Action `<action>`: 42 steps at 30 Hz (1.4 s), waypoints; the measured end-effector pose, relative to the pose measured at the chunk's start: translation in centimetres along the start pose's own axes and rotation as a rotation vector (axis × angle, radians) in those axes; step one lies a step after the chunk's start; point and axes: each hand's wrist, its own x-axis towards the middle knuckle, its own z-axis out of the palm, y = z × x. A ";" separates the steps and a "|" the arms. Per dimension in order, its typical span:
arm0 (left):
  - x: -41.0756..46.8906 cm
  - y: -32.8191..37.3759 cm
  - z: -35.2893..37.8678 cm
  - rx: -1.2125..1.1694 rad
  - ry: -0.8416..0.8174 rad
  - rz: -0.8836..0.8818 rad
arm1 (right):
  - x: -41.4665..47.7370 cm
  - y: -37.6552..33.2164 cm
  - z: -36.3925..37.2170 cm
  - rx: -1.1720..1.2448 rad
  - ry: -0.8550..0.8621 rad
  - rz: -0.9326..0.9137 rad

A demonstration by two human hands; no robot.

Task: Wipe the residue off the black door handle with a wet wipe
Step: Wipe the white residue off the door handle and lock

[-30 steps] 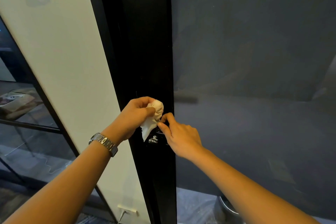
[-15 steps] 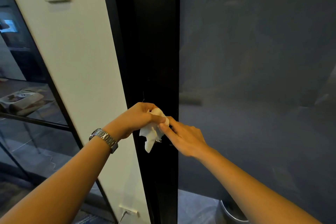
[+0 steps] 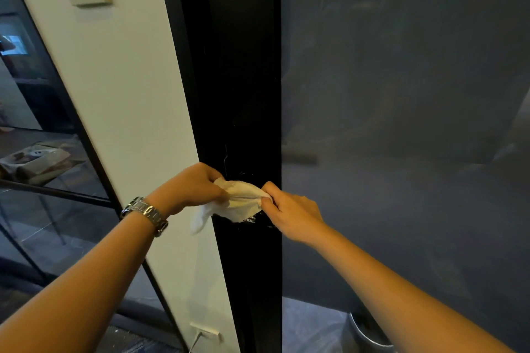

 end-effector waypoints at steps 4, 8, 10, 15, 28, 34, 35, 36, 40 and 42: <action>-0.5 -0.5 0.0 -0.370 -0.010 -0.164 | 0.2 -0.1 0.1 -0.017 -0.013 0.016; 0.6 -1.0 0.8 -0.670 0.040 -0.247 | 0.4 -0.2 0.0 -0.023 -0.032 0.033; 1.3 -1.2 1.0 -0.659 0.158 -0.276 | 0.6 0.0 0.0 -0.010 -0.047 0.061; 1.5 -2.6 0.2 -0.637 0.287 -0.297 | 0.7 -0.1 -0.8 -0.031 -0.161 0.110; 1.8 -5.5 5.0 -0.707 0.256 -0.490 | 2.0 0.6 -1.4 0.029 -0.330 0.133; 2.5 -6.2 7.2 -0.427 0.259 -0.463 | 1.7 0.6 -0.9 0.053 -0.275 0.115; 2.6 -6.1 7.4 -0.417 0.267 -0.454 | 1.6 0.6 -0.8 0.060 -0.260 0.114; 2.7 -5.9 7.7 -0.424 0.279 -0.445 | 1.6 0.6 -0.7 0.086 -0.241 0.121; 3.0 -5.3 8.7 -0.550 0.462 -0.365 | 1.5 0.7 -0.9 0.193 -0.214 0.148; 2.7 -4.7 9.1 -0.574 0.524 -0.288 | 1.5 0.6 -0.8 0.208 -0.192 0.166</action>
